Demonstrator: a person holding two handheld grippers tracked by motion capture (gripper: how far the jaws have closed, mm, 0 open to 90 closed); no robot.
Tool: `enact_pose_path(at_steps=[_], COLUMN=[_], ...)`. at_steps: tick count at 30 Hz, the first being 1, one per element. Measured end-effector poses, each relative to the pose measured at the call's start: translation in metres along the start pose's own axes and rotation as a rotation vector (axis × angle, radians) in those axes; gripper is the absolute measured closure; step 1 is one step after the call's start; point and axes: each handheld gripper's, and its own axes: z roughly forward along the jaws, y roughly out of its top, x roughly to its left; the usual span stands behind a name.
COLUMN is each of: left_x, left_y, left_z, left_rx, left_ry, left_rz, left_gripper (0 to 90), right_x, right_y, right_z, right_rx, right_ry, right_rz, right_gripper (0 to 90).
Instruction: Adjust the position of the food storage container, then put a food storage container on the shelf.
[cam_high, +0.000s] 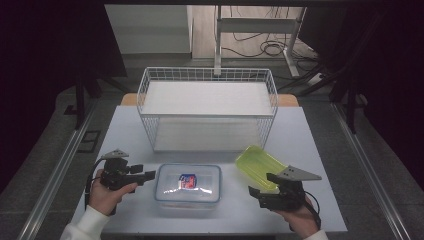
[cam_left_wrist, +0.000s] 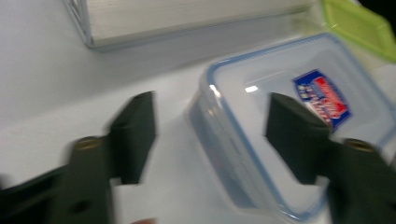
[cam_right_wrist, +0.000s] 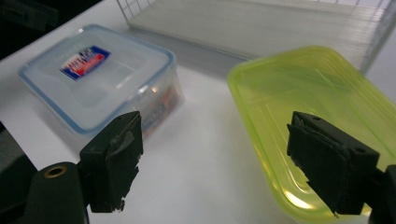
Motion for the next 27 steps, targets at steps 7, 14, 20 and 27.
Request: enact_pose_path(at_steps=[7, 14, 20, 27], left_x=[-0.005, -0.008, -0.005, -0.004], left_y=[-0.003, -0.005, -0.011, -0.015], left_z=[-0.002, -0.005, -0.005, 0.003], left_rx=[0.011, 0.0, 0.005, 0.015], left_ry=[-0.086, -0.112, -0.119, -0.142], left_rz=[-0.029, -0.055, -0.088, -0.125], left_gripper=[17.0, 15.1, 14.8, 13.5], right_x=[0.008, 0.012, 0.015, 0.021], right_y=[0.01, 0.015, 0.018, 0.019], right_z=[0.013, 0.025, 0.037, 0.042], right_rx=[-0.007, 0.002, 0.01, 0.018], right_ry=[0.043, 0.082, 0.121, 0.146], right_rz=[0.032, 0.046, 0.066, 0.057], right_gripper=[18.1, 18.1, 18.1, 18.1])
